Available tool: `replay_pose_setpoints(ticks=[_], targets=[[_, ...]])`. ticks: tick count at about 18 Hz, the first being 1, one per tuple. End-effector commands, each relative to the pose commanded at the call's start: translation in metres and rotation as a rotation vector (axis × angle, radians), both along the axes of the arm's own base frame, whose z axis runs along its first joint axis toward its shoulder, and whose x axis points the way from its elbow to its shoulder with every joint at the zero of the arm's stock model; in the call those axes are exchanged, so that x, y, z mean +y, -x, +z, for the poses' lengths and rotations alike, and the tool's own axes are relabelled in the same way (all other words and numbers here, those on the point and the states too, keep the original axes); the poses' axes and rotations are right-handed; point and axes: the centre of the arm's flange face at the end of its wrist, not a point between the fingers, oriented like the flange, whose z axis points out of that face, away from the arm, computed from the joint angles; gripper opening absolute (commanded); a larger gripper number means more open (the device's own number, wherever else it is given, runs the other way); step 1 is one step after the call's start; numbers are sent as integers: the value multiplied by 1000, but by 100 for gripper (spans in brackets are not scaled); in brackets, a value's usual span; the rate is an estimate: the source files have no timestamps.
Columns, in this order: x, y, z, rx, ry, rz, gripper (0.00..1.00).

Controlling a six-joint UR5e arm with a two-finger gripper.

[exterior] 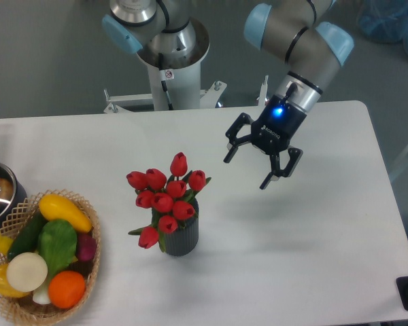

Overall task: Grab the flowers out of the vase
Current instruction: 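Lower the open gripper around the tulip stems above the grey vase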

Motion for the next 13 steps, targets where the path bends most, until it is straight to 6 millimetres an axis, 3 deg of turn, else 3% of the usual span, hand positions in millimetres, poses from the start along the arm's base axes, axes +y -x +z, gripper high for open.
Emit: replay_pose_setpoints(ticks=[13], targets=[[38, -37, -6, -14, 5, -93, 100]])
